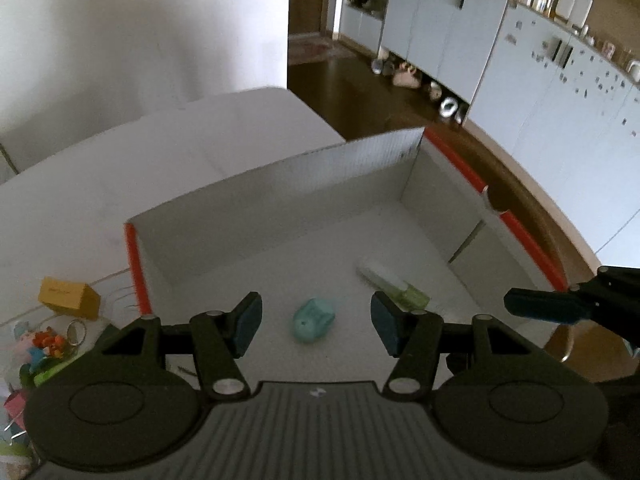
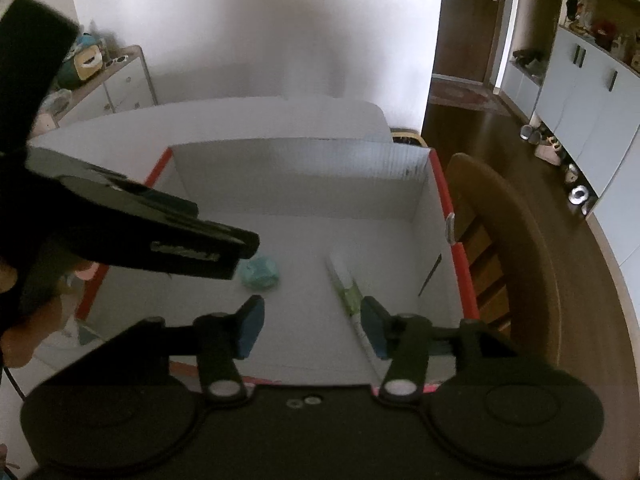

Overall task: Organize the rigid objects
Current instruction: 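Lower both held items into the red box and open both tools, then withdraw both tools from the box back toward the item cluster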

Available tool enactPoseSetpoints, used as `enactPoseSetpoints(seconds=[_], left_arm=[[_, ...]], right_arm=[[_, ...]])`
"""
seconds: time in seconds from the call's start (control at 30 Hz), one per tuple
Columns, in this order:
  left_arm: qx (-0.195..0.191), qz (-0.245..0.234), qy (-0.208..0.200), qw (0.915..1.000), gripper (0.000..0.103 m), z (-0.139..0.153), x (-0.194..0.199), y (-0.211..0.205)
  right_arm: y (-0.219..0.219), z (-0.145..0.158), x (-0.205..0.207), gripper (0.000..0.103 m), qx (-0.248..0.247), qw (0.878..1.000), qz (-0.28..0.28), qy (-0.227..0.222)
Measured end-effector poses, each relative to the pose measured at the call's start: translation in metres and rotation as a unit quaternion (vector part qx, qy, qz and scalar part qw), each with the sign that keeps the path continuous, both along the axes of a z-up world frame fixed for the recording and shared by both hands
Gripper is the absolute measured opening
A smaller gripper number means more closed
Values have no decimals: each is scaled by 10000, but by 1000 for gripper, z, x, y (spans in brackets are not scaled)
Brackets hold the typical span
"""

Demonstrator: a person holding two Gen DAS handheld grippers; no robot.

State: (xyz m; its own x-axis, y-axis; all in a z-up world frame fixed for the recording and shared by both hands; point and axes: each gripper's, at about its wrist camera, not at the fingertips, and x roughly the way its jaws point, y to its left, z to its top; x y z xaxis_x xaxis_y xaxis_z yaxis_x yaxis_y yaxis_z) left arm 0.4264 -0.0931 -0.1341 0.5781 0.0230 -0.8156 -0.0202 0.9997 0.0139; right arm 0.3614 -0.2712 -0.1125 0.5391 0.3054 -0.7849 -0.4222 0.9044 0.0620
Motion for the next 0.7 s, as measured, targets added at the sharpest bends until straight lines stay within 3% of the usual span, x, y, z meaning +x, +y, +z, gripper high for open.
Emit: enactPoseSetpoints(seconds=[0.27, 0.33, 0.7], left_arm=[[-133, -80, -467, 9988, 60, 20, -31, 4], [-152, -83, -598, 9981, 65, 24, -40, 6], [-258, -186, -1116, 9932, 69, 51, -97, 41]], right_arm=[[1, 18, -15, 64, 111, 9997, -70, -220], [3, 22, -19, 66, 154, 9995, -100, -271], [20, 45, -47, 82, 404, 9967, -282, -646]])
